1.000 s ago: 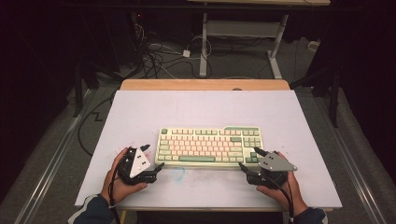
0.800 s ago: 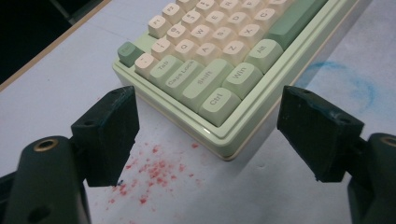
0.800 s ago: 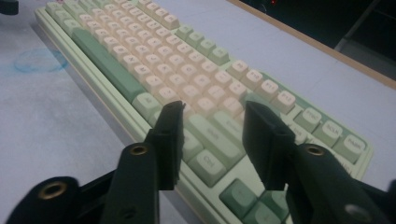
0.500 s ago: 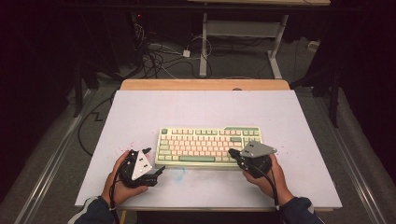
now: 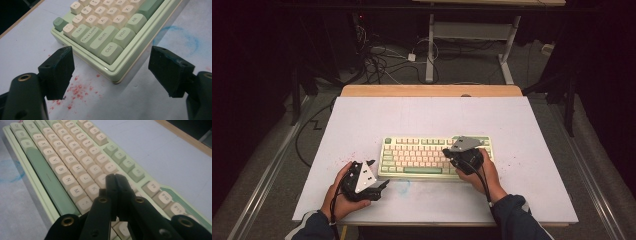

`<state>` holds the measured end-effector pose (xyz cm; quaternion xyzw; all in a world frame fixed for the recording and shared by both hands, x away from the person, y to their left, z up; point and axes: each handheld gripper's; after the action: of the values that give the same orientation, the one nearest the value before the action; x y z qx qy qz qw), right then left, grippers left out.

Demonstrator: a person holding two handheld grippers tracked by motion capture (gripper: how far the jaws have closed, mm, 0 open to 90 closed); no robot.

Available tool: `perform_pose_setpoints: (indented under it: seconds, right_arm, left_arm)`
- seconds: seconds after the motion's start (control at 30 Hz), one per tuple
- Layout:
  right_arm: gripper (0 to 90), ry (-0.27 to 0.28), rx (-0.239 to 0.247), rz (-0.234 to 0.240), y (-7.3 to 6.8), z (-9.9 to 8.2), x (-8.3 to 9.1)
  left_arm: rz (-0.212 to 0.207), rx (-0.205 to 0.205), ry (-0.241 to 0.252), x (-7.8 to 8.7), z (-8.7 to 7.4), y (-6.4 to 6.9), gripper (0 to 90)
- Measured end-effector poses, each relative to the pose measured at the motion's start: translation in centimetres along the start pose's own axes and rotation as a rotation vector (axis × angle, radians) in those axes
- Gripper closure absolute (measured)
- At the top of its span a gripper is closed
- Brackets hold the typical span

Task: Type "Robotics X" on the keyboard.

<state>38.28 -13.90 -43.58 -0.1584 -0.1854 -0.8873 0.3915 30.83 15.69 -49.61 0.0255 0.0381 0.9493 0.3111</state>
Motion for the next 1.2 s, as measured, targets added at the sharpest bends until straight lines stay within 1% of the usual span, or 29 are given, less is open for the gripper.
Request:
perform_pose_setpoints:
  seconds: [0.13,0.2,0.3,0.33,0.43,0.6,0.73,0.9,0.93,0.97,1.1,1.13,1.17,1.2]
  right_arm:
    - [90.0,-0.030,0.014,-0.003,-0.5,0.2,-1.1]
    - [90.0,-0.045,0.021,-0.013,-0.6,0.2,-1.5]
    - [90.0,-0.062,0.005,-0.012,-0.4,0.0,-2.0]
    - [90.0,-0.070,0.007,-0.014,-0.4,-0.1,-2.2]
    - [90.0,-0.083,0.006,-0.022,-0.2,-0.2,-2.4]
    - [90.0,-0.085,0.003,-0.030,-0.1,0.0,-2.7]
    - [90.0,-0.091,0.019,-0.025,-0.3,0.2,-3.0]
    - [90.0,-0.100,0.020,-0.032,-0.3,0.2,-3.2]
    - [90.0,-0.110,0.024,-0.031,-0.3,0.2,-3.2]
    - [90.0,-0.122,0.037,-0.022,-0.4,0.1,-3.4]
    - [89.9,-0.123,0.046,-0.009,-0.6,0.3,-3.2]
    - [89.7,-0.109,0.038,-0.012,-0.5,0.3,-3.1]
    - [89.1,-0.094,0.016,-0.011,-0.5,0.3,-2.9]
    - [88.7,-0.082,0.012,-0.012,-0.3,0.4,-2.8]
  left_arm:
    - [-0.004,-0.003,-0.011,0.0,-0.1,0.0,19.7]
    - [-0.007,-0.003,-0.013,0.1,-0.1,0.0,19.7]
    - [-0.010,-0.002,-0.018,0.1,-0.1,0.0,19.7]
    - [-0.011,-0.003,-0.020,0.0,-0.2,0.0,19.7]
    - [-0.011,-0.004,-0.028,-0.1,-0.2,0.0,19.7]
    - [-0.020,-0.006,-0.034,-0.2,-0.4,0.2,19.7]
    - [-0.018,-0.003,-0.033,-0.1,-0.3,0.1,19.7]
    - [-0.023,-0.006,-0.043,-0.1,-0.4,0.1,19.7]
    - [-0.024,-0.006,-0.047,-0.1,-0.4,0.1,19.7]
    - [-0.024,-0.007,-0.048,-0.1,-0.5,0.1,19.7]
    - [-0.024,-0.005,-0.045,-0.1,-0.4,0.2,19.7]
    - [-0.023,-0.005,-0.044,-0.1,-0.4,0.1,19.7]
    - [-0.023,-0.006,-0.044,-0.1,-0.4,0.1,19.7]
    - [-0.022,-0.004,-0.044,-0.1,-0.4,0.1,19.7]
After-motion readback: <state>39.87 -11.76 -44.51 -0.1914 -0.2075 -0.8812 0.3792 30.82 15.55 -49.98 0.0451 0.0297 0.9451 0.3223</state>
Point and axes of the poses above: each handheld gripper's, and its own axes: x roughly backward along the jaws, z roughly out of its top, y roughly to its right, and after that the axes turned 13 degrees about y, right-handed
